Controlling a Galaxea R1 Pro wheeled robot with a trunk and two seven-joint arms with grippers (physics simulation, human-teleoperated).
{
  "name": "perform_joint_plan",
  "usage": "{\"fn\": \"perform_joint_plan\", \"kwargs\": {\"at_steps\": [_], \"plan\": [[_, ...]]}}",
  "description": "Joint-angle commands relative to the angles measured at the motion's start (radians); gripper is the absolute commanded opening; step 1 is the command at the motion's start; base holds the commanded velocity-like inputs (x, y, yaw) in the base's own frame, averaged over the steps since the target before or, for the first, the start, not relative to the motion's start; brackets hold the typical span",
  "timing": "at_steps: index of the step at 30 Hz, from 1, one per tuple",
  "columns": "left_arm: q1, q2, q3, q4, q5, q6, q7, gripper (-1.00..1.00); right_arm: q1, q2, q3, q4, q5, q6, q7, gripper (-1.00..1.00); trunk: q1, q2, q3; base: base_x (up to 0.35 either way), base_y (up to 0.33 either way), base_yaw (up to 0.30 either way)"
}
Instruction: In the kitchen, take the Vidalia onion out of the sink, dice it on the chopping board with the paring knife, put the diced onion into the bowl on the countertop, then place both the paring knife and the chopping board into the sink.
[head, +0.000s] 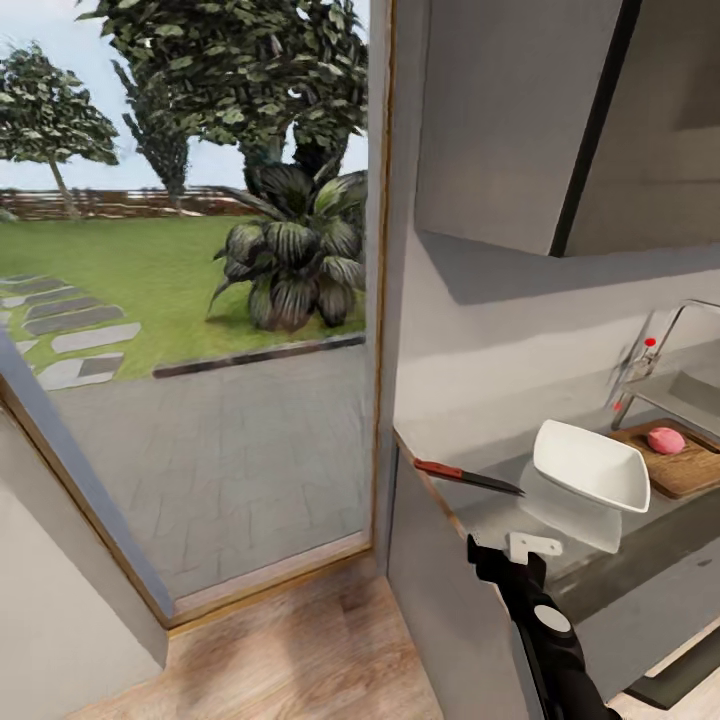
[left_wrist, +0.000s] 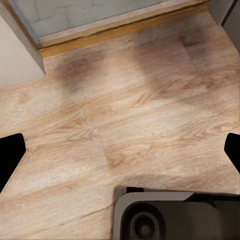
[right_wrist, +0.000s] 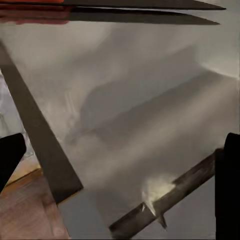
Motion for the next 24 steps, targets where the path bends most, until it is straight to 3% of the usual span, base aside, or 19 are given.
{"fn": "perform_joint_plan", "kwargs": {"at_steps": [1,15,20,24], "plan": [[0.000,0.002,-0.007,-0.001,0.009,-0.002,0.005,1.00,0.000,0.001,-0.001,0.011,-0.004,0.009,0.002,1.00,0.000,-0.001,-0.001,-0.004,0.219,0.000],[0.000,0.002,-0.007,0.001,0.009,-0.001,0.005,1.00,0.000,0.008,-0.004,-0.072,-0.004,0.025,-0.031,1.00,0.000,-0.001,-0.001,-0.001,0.038,0.000],[0.000,0.002,-0.007,0.005,0.009,-0.001,0.005,1.00,0.000,0.014,0.016,-0.141,-0.005,0.068,-0.120,1.00,0.000,-0.001,-0.001,0.000,0.001,0.000],[0.000,0.001,-0.007,0.007,0.009,-0.001,0.005,1.00,0.000,0.018,0.071,-0.198,-0.006,0.108,-0.206,1.00,0.000,-0.001,-0.001,0.000,0.000,0.000]]}}
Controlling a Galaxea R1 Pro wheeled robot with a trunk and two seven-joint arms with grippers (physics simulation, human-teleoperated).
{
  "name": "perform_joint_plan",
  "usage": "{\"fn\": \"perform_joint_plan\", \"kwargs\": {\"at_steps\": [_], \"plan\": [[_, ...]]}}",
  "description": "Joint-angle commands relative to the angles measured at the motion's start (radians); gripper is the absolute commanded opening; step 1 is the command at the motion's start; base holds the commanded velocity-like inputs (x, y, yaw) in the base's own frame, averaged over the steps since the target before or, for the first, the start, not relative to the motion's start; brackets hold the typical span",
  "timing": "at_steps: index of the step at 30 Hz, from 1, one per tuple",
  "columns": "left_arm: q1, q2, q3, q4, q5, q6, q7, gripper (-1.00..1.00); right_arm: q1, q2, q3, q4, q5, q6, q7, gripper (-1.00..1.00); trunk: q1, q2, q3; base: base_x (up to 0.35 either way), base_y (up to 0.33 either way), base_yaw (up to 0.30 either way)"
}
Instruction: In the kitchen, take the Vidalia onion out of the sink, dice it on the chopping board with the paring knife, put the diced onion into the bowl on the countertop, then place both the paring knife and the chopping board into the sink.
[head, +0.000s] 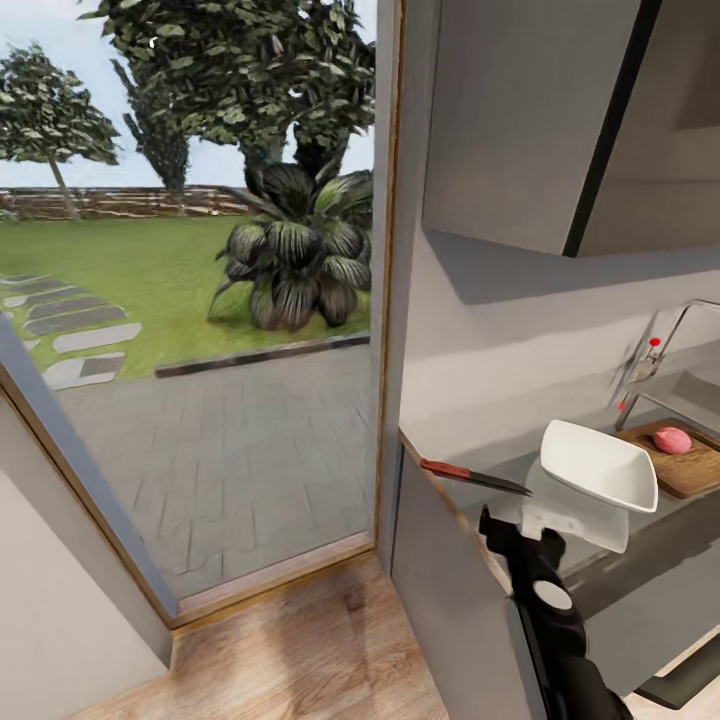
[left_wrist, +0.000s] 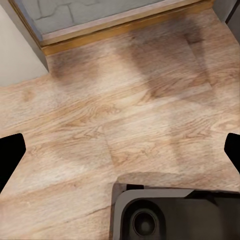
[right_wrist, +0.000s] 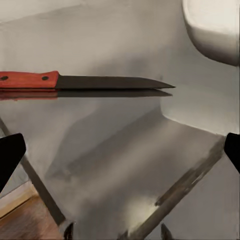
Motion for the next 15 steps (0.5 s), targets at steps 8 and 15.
{"fn": "perform_joint_plan", "kwargs": {"at_steps": [8,15], "plan": [[0.000,-0.015,-0.007,0.019,0.009,-0.002,0.004,1.00,-0.001,0.002,0.060,-0.034,0.004,0.030,-0.224,1.00,0.000,-0.001,-0.001,0.000,0.000,0.000],[0.000,-0.016,-0.007,0.023,0.008,-0.003,0.004,1.00,-0.058,0.002,0.132,-0.035,0.000,0.054,-0.283,1.00,0.000,-0.001,-0.001,0.000,0.000,0.000]]}}
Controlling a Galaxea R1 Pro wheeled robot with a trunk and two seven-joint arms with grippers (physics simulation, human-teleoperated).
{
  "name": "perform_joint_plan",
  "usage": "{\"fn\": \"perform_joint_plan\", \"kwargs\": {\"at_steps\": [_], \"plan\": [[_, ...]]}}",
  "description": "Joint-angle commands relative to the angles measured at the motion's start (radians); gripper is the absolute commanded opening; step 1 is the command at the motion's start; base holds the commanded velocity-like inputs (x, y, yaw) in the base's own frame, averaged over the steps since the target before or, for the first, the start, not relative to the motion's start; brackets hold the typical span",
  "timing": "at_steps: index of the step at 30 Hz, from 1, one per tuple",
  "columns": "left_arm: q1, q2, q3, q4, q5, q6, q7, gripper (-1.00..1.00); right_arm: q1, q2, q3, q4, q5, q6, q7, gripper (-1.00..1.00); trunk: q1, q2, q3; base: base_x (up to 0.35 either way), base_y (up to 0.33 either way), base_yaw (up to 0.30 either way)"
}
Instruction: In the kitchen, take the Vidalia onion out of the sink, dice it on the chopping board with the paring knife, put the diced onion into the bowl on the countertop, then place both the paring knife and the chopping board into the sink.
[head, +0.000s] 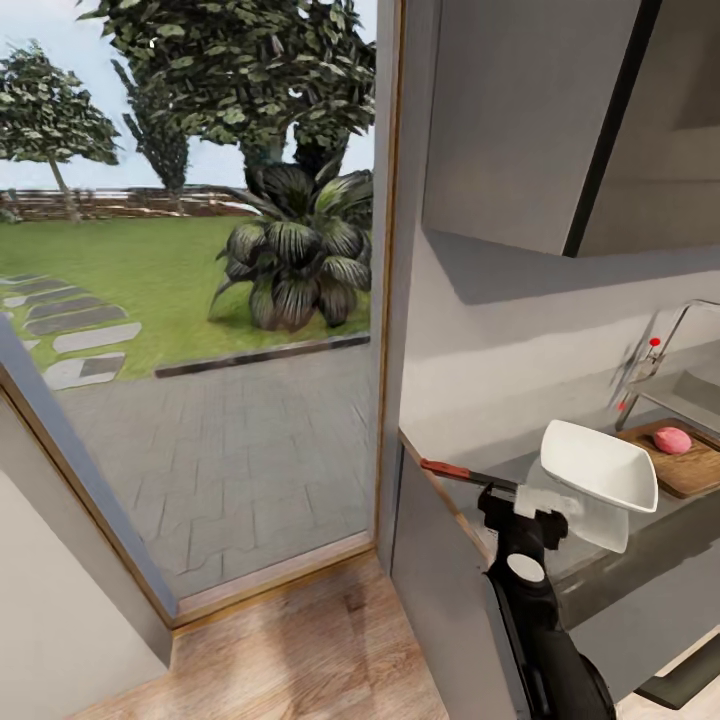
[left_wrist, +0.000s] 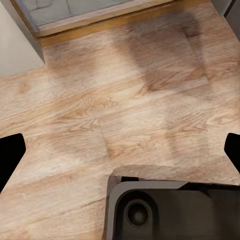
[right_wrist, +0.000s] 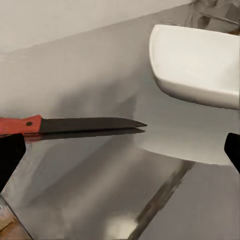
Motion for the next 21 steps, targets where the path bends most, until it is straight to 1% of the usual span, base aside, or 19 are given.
{"fn": "perform_joint_plan", "kwargs": {"at_steps": [1,3,4,6,7,9,10,11,12,13,15,16,17,19,20,21], "plan": [[0.000,0.002,-0.007,-0.002,0.009,-0.002,0.005,1.00,-0.019,0.000,0.026,0.000,0.009,0.031,-0.027,1.00,0.000,-0.001,-0.001,0.000,0.000,0.000],[0.000,0.002,-0.007,-0.002,0.009,-0.002,0.005,1.00,-0.038,0.000,0.051,0.000,0.008,0.057,-0.053,1.00,0.000,-0.001,-0.001,0.000,0.000,0.000],[0.000,0.002,-0.007,-0.002,0.009,-0.002,0.005,1.00,-0.060,0.000,0.075,0.002,0.005,0.083,-0.076,1.00,0.000,-0.001,-0.001,0.000,0.000,0.000],[0.000,0.002,-0.007,-0.002,0.009,-0.002,0.005,1.00,-0.087,0.000,0.098,0.006,-0.002,0.104,-0.094,1.00,0.000,-0.001,-0.001,0.000,0.000,0.000],[0.000,0.002,-0.007,-0.002,0.009,-0.002,0.005,1.00,-0.114,0.000,0.119,0.013,-0.012,0.121,-0.107,1.00,0.000,-0.001,-0.001,0.000,0.000,0.000],[0.000,0.002,-0.007,-0.002,0.009,-0.002,0.005,1.00,-0.141,0.000,0.139,0.022,-0.026,0.135,-0.115,1.00,0.000,-0.001,-0.001,0.000,0.000,0.000],[0.000,0.002,-0.007,-0.002,0.010,-0.002,0.005,1.00,-0.168,0.000,0.154,0.035,-0.044,0.148,-0.122,1.00,0.000,-0.001,-0.001,0.000,0.000,0.000],[0.000,0.002,-0.007,-0.002,0.010,-0.002,0.005,1.00,-0.181,0.000,0.159,0.041,-0.054,0.154,-0.126,1.00,0.000,-0.001,-0.001,0.000,0.000,0.000],[0.000,0.002,-0.007,-0.003,0.009,-0.002,0.005,1.00,-0.208,0.000,0.167,0.056,-0.076,0.168,-0.134,1.00,0.000,-0.001,-0.001,0.000,0.000,0.000],[0.000,0.002,-0.007,-0.003,0.009,-0.002,0.004,1.00,-0.222,0.000,0.170,0.065,-0.087,0.175,-0.139,1.00,0.000,-0.001,-0.001,0.000,0.000,0.000],[0.000,0.002,-0.007,-0.004,0.009,-0.002,0.004,1.00,-0.278,0.000,0.177,0.112,-0.133,0.199,-0.159,1.00,0.000,-0.001,-0.001,0.000,0.000,0.000],[0.000,0.002,-0.007,-0.004,0.009,-0.002,0.003,1.00,-0.292,0.000,0.178,0.128,-0.145,0.203,-0.163,1.00,0.000,-0.001,-0.001,0.000,0.000,0.000],[0.000,0.002,-0.007,-0.005,0.009,-0.002,0.003,1.00,-0.319,0.000,0.179,0.161,-0.170,0.209,-0.169,1.00,0.000,-0.001,-0.001,0.000,0.000,0.000],[0.000,0.002,-0.007,-0.005,0.009,-0.002,0.003,1.00,-0.344,0.000,0.180,0.195,-0.195,0.212,-0.173,1.00,0.000,-0.001,-0.001,0.000,0.003,0.000],[0.000,0.002,-0.007,-0.005,0.009,-0.002,0.003,1.00,-0.365,0.000,0.181,0.222,-0.217,0.215,-0.175,1.00,0.000,-0.001,-0.001,0.000,0.046,0.000],[0.000,0.002,-0.007,-0.005,0.009,-0.002,0.003,1.00,-0.373,0.000,0.181,0.231,-0.228,0.215,-0.177,1.00,0.000,-0.001,-0.001,0.000,0.076,0.000]]}}
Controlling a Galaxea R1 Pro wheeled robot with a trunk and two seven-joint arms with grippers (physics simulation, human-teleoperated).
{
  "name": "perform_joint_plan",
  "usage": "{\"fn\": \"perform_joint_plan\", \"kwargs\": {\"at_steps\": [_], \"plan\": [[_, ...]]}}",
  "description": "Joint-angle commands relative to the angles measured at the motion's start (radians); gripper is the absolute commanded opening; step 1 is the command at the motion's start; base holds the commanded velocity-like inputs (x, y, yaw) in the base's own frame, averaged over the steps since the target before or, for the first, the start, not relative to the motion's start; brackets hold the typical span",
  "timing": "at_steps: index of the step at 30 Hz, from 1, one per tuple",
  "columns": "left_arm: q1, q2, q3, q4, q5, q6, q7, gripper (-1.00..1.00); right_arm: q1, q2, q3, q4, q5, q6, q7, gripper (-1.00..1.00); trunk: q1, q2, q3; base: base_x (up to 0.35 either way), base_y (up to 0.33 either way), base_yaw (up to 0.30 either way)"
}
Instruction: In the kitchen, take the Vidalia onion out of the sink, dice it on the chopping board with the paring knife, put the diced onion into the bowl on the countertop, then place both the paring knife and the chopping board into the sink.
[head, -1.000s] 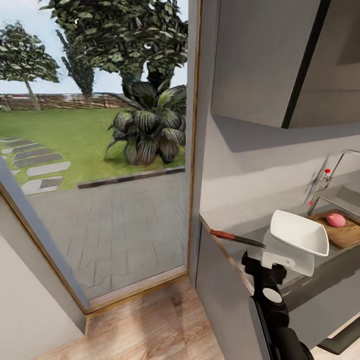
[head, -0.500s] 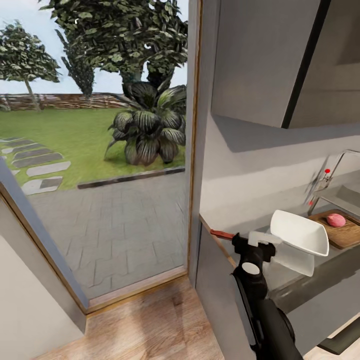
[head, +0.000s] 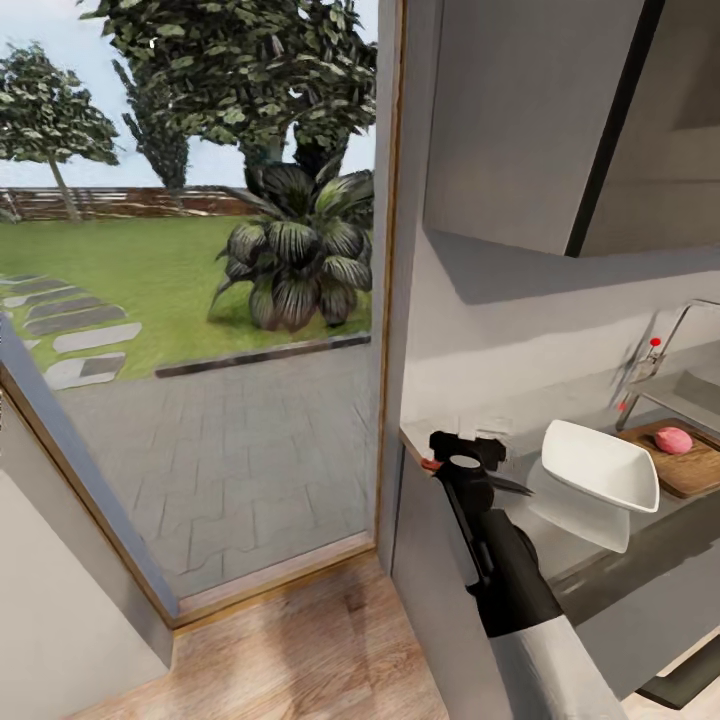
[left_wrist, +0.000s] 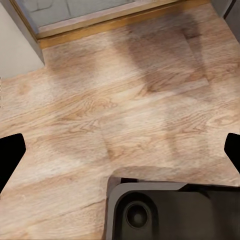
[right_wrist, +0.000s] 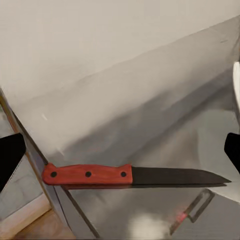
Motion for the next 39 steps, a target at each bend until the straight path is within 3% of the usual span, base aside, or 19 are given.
{"fn": "perform_joint_plan", "kwargs": {"at_steps": [1,5,15,21,22,23,28,30,34,35,39], "plan": [[0.000,0.002,-0.007,-0.001,0.009,-0.002,0.005,1.00,-0.013,0.000,0.002,0.013,-0.027,0.003,-0.014,1.00,0.000,-0.001,-0.001,0.000,0.147,0.000],[0.000,0.002,-0.007,-0.001,0.009,-0.002,0.005,1.00,-0.028,0.000,0.005,0.026,-0.051,0.003,-0.032,1.00,0.000,-0.001,-0.001,0.000,0.225,0.000],[0.000,0.002,-0.007,-0.001,0.009,-0.002,0.005,1.00,-0.034,0.000,0.006,0.021,-0.062,0.002,-0.051,1.00,0.000,-0.001,-0.001,0.000,0.303,0.000],[0.000,0.002,-0.007,0.000,0.009,-0.002,0.005,1.00,-0.034,0.000,0.003,0.021,-0.095,0.004,-0.063,1.00,0.000,-0.001,-0.001,0.000,0.243,0.000],[0.000,0.002,-0.007,0.000,0.009,-0.002,0.005,1.00,-0.034,0.000,0.002,0.022,-0.098,0.004,-0.074,1.00,0.000,-0.001,-0.001,0.000,0.079,0.000],[0.000,0.001,-0.007,0.001,0.009,-0.002,0.005,1.00,-0.034,0.000,-0.003,0.029,-0.104,0.001,-0.132,1.00,0.000,-0.001,-0.001,0.000,0.021,0.000],[0.000,0.002,-0.007,0.002,0.009,-0.002,0.005,1.00,-0.034,0.000,-0.011,0.032,-0.117,-0.001,-0.214,1.00,0.000,-0.001,-0.001,0.000,0.009,0.000],[0.000,0.002,-0.007,0.002,0.009,-0.002,0.005,1.00,-0.034,0.000,-0.015,0.032,-0.141,-0.002,-0.241,1.00,0.000,-0.001,-0.001,0.000,0.003,0.000],[0.000,0.002,-0.007,0.003,0.009,-0.001,0.005,1.00,-0.034,0.000,-0.037,0.033,-0.230,-0.007,-0.292,1.00,0.000,-0.001,-0.001,0.000,0.001,0.000],[0.000,0.001,-0.007,0.003,0.009,-0.001,0.005,1.00,-0.034,0.000,-0.051,0.034,-0.321,-0.029,-0.353,1.00,0.000,-0.001,-0.001,0.000,0.000,0.000],[0.000,0.002,-0.007,0.003,0.009,-0.002,0.005,1.00,-0.034,0.000,-0.054,0.034,-0.367,-0.041,-0.402,1.00,0.000,-0.001,-0.001,0.000,0.000,0.000]]}}
